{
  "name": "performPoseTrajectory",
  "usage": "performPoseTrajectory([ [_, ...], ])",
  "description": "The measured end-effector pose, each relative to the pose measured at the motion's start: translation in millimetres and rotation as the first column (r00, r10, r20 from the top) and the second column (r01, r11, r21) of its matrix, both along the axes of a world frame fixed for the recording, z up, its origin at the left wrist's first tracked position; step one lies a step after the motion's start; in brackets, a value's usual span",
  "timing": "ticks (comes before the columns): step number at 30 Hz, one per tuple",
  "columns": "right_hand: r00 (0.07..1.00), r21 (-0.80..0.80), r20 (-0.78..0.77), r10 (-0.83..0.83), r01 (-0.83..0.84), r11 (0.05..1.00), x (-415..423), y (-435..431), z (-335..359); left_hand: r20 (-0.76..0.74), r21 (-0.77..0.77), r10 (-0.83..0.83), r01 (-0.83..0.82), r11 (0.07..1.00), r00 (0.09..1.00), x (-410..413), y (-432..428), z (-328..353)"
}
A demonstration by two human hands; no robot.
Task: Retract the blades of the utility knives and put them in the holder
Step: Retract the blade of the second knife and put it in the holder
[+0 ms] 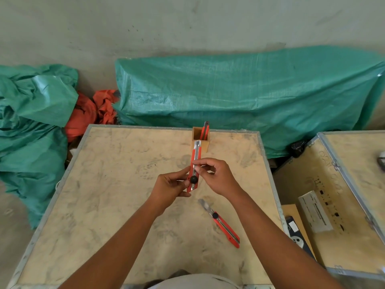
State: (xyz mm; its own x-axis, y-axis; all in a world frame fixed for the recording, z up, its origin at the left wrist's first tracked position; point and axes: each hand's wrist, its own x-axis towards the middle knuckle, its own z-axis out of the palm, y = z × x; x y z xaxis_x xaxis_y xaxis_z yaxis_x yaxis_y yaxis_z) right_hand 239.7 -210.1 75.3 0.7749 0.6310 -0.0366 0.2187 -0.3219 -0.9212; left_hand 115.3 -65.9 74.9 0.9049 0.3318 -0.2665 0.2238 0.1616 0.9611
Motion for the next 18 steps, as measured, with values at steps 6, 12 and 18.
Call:
performPoseTrajectory([
  [6, 0.996, 0.06, -0.006, -0.087, 0.087, 0.994, 43.6, 9.2, 16.9, 0.002, 0.103, -0.043, 0.043, 0.994, 0.999, 51.3, 16.1, 8.5],
  [12, 0.988, 0.106, 0.016, -0.152, 0.15, 0.983, 103.6, 28.9, 18.3, -0.009, 0.17, -0.039, 0.04, 0.985, 0.999, 119.2, 40.7, 12.3],
  [18, 0.937, 0.108, 0.173, -0.303, 0.288, 0.951, 163.9, 61.3, -14.4, -0.125, 0.32, 0.045, -0.002, 0.948, 0.991, 181.9, 73.9, -18.4],
])
